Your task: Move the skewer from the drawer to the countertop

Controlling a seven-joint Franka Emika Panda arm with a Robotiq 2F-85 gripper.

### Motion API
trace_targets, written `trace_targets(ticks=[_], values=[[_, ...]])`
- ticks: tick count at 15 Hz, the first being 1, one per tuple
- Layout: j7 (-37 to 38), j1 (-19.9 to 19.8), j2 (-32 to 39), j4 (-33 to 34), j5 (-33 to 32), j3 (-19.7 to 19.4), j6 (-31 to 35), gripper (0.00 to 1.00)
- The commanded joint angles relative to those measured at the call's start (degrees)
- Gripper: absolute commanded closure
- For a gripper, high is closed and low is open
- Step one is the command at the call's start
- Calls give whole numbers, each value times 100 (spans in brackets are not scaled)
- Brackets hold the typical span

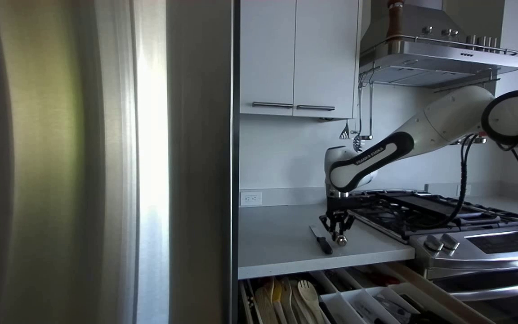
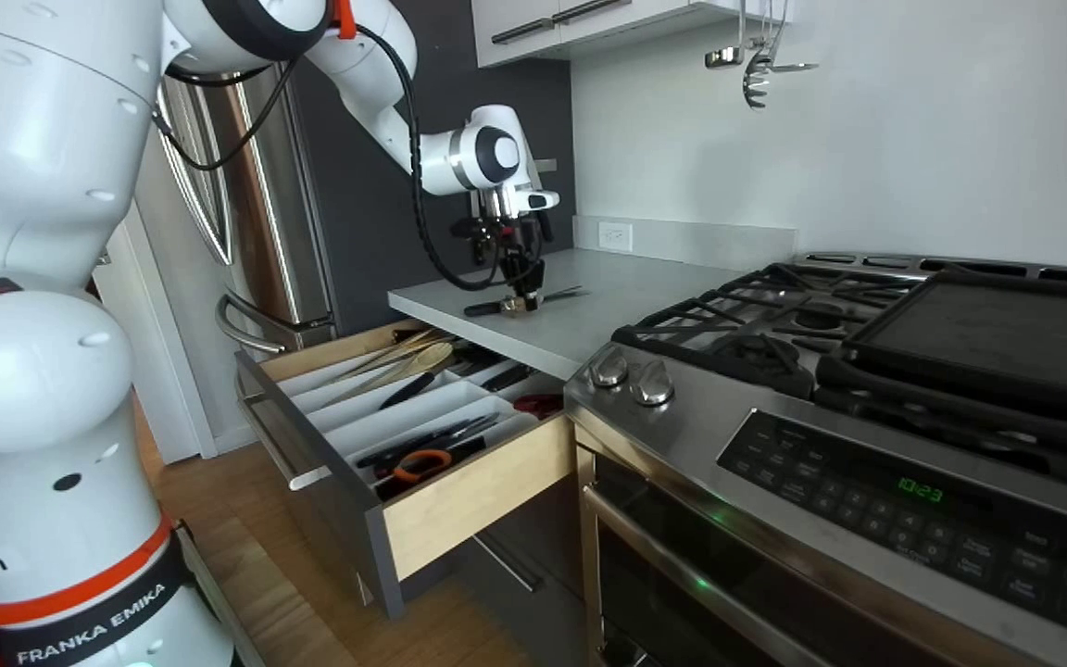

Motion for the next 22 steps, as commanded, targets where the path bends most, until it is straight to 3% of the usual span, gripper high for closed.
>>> trace_targets(ticks=[1, 3, 10, 16, 22], values=[[5, 159, 277, 311, 112, -155, -45, 72], [-11, 185, 325, 387, 126, -166, -67, 49], [-73, 278, 48, 284, 127, -155, -30, 0], [-159, 476, -819, -257, 14, -40, -246, 0], [-410, 516, -2509, -1790, -64, 266, -447, 0]])
